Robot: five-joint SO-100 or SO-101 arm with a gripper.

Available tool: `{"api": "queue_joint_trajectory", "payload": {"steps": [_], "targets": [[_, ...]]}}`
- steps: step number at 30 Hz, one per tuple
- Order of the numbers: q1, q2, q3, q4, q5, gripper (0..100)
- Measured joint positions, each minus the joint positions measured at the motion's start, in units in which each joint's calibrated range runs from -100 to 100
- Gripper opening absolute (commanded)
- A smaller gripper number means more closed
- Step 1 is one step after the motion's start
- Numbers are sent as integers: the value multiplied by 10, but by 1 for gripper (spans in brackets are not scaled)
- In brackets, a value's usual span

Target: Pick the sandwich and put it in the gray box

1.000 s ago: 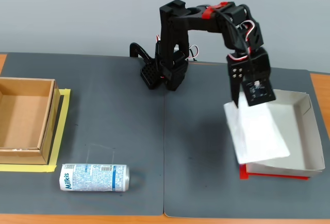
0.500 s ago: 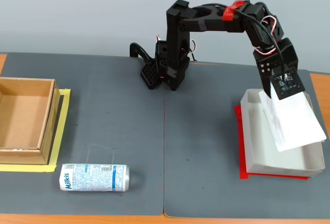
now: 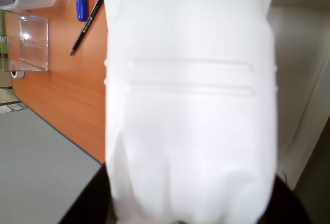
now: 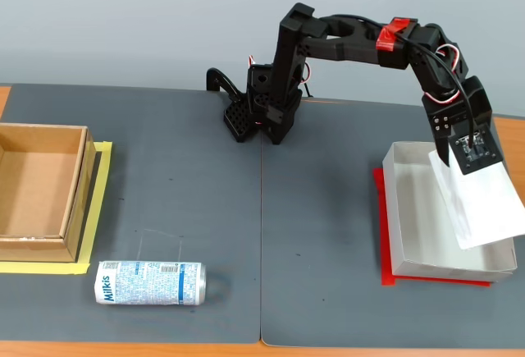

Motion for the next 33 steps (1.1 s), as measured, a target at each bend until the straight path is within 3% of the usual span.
{"api": "queue_joint_trajectory", "payload": {"steps": [6,15,29,33], "targets": [[-5,0,0,0,0,21],[-5,0,0,0,0,34],[15,-14,0,10,47,32],[55,-57,30,43,71,23]]}}
